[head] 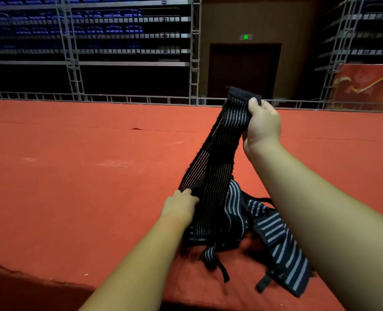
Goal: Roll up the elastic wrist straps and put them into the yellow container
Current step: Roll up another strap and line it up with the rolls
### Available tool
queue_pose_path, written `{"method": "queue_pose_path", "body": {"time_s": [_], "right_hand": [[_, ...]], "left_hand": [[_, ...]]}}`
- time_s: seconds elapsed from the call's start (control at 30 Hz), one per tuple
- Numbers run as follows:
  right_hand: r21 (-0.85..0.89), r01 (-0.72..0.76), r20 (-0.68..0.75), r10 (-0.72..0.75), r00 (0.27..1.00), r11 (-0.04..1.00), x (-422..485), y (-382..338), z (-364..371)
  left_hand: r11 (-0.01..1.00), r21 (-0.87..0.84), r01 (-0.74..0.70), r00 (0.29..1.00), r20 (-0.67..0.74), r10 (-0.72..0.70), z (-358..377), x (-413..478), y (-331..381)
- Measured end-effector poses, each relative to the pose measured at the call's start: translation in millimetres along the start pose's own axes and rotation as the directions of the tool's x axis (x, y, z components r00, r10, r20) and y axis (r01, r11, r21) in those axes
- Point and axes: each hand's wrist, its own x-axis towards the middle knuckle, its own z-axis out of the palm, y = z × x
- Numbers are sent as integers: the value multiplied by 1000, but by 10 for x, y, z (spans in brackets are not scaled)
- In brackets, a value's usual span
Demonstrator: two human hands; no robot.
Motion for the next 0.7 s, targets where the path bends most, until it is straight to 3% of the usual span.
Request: {"method": "queue_pose_path", "body": {"time_s": [0.1,0.23,0.43,0.7], "right_hand": [[-10,62,-13,-62,998,998,-4,-169,25],[-11,127,40,-127,991,992,-65,-333,129],[7,120,129,-120,984,993,-204,-578,290],[82,134,149,-145,978,988,-501,-1056,414]], "left_hand": [[996,88,31,996,84,-38,146,-23,-75],[998,61,20,996,83,-25,85,-57,-152],[930,-356,87,994,-24,-102,-458,-65,-194],[705,-703,-95,952,-271,-142,-1520,-296,101]]}}
